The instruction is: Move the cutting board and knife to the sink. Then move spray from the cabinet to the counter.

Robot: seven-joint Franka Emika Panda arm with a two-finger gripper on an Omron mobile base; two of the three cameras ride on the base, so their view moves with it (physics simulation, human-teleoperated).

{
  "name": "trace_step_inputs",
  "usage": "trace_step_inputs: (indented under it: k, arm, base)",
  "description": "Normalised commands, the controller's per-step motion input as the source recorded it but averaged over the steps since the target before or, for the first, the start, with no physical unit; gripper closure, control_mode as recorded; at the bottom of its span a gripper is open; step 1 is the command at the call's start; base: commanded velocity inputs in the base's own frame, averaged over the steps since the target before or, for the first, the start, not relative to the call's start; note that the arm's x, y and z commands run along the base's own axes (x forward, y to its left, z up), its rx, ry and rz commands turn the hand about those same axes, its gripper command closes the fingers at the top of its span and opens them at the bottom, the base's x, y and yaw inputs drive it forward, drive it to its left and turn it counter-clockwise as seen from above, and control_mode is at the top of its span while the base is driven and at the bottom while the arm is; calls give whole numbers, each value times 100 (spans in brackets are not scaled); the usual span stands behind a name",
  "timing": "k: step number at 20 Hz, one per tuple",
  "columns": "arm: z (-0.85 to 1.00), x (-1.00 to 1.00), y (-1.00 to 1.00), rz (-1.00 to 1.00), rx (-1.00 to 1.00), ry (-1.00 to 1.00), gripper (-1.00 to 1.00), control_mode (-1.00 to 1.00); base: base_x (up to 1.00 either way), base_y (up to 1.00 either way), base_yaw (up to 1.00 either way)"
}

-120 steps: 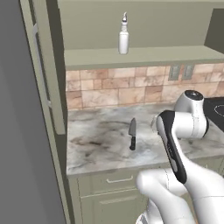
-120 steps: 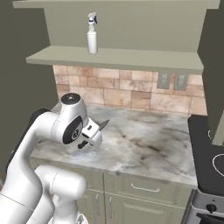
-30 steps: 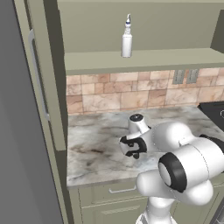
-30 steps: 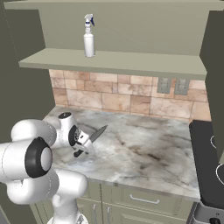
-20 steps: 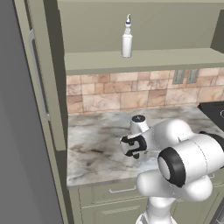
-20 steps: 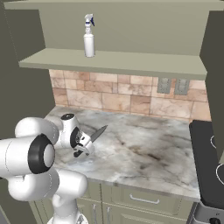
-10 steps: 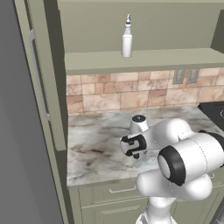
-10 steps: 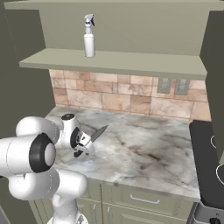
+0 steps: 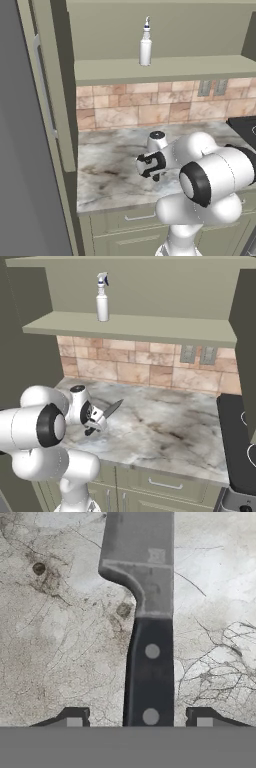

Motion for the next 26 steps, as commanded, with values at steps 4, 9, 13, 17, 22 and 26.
trace_step_inputs:
  k: [4,9,13,17,22,26]
  arm:
    - [-36,0,0,-1,0,7,100,-100]
    - [-36,-1,-6,-2,0,7,100,-100]
    - [-34,-7,-10,-2,0,5,100,-100]
    - [-30,-12,-7,-2,0,2,100,-100]
    - [-9,-17,-8,-2,6,0,100,-100]
    - [5,-23,-17,-3,13,0,100,-100]
  base:
    - [0,0,0]
    - [0,0,0]
    - [0,0,0]
    - [0,0,0]
    - [0,0,0]
    - [0,0,0]
